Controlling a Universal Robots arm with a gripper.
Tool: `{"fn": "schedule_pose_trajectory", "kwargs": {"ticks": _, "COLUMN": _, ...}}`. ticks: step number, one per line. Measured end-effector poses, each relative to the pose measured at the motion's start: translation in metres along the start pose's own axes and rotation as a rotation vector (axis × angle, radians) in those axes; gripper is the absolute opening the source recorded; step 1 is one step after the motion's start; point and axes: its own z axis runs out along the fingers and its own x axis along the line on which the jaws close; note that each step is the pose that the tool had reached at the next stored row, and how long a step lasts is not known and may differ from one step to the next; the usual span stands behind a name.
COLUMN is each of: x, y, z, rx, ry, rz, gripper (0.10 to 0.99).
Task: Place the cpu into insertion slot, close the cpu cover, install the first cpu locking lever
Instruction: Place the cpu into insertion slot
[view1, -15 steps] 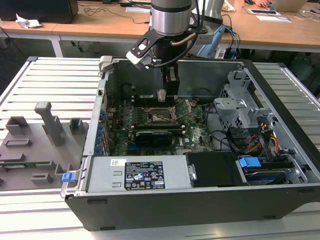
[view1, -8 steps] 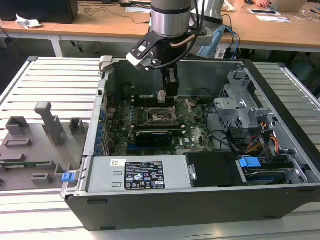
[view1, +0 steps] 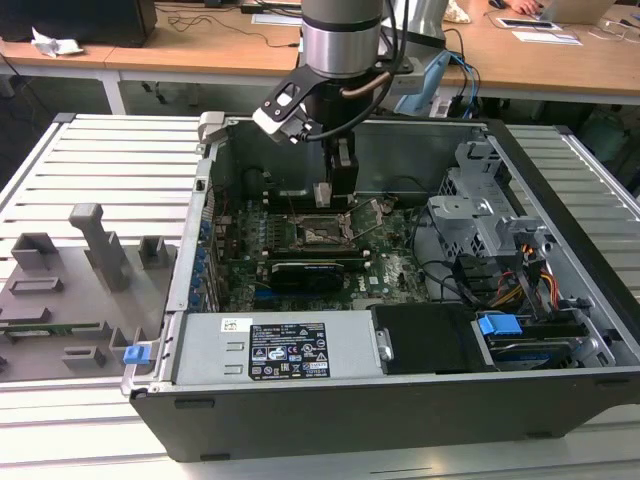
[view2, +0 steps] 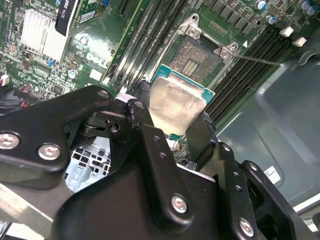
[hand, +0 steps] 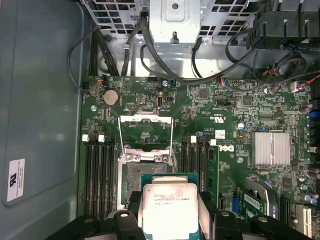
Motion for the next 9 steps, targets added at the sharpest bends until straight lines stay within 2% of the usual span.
{"fn": "schedule_pose_trajectory", "kwargs": {"ticks": 9, "x": -0.0001, "y": -0.0003, "z": 0.0044, "rx": 0.000, "ry": 0.0000, "rz": 0.000, "gripper": 0.529}}
